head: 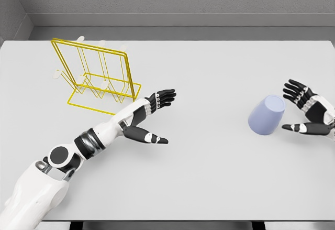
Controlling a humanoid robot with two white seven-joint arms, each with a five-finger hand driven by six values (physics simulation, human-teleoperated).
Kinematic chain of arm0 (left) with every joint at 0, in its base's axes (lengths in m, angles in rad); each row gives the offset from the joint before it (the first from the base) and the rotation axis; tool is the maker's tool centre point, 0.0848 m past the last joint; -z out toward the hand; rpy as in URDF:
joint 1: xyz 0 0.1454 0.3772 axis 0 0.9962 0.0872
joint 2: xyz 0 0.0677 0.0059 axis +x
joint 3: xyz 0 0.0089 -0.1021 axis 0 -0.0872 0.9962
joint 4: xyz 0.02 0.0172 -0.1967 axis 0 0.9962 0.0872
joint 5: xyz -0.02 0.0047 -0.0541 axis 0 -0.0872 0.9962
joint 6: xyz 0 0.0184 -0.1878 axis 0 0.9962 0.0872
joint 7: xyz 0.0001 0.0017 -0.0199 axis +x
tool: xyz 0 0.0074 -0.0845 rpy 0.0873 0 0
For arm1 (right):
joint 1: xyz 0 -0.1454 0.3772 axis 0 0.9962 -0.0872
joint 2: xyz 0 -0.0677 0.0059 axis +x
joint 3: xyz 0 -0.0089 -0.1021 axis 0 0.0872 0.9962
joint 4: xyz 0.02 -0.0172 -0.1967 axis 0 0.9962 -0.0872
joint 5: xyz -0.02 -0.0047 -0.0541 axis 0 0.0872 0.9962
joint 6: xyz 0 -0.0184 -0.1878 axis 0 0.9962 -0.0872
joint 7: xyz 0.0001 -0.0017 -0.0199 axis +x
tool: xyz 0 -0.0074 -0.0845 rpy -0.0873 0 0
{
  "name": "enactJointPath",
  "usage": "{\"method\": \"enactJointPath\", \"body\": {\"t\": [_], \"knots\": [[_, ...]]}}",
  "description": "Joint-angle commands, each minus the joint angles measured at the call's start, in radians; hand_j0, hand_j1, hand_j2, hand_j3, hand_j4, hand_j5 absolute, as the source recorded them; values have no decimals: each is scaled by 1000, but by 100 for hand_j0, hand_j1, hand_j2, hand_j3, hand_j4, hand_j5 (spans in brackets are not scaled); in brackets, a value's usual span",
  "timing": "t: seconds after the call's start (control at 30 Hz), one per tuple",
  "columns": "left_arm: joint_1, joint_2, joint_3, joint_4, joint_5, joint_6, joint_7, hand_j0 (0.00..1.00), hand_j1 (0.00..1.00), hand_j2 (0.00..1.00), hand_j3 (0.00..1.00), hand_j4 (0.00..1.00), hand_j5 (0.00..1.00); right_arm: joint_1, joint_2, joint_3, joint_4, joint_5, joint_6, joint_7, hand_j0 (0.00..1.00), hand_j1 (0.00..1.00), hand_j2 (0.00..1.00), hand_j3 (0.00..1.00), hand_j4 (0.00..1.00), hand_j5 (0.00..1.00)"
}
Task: Place the cup on the cup holder with both arms
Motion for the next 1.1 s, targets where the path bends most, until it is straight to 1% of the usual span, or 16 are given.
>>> {"method": "enactJointPath", "body": {"t": [0.0,0.3,0.37,0.97,1.07], "knots": [[0,0,0,0,6,0,0,100,100,100,100,100,100,3,15,-1,6,-3,-1,0,100,100,100,100,100,100],[-2,-1,0,1,6,1,2,100,100,100,100,100,100,6,24,2,6,-3,-6,0,100,100,100,100,100,100],[-2,-1,0,3,6,1,2,100,100,100,100,100,100,6,41,4,4,-1,-6,0,100,100,100,100,100,100],[-3,-3,-6,12,6,-2,2,100,100,100,100,100,100,-5,77,12,-10,14,-4,0,100,100,100,100,100,100],[-3,-3,-6,12,6,-2,2,100,100,100,100,100,100,-9,97,15,-10,16,-4,0,100,100,100,100,100,100]]}}
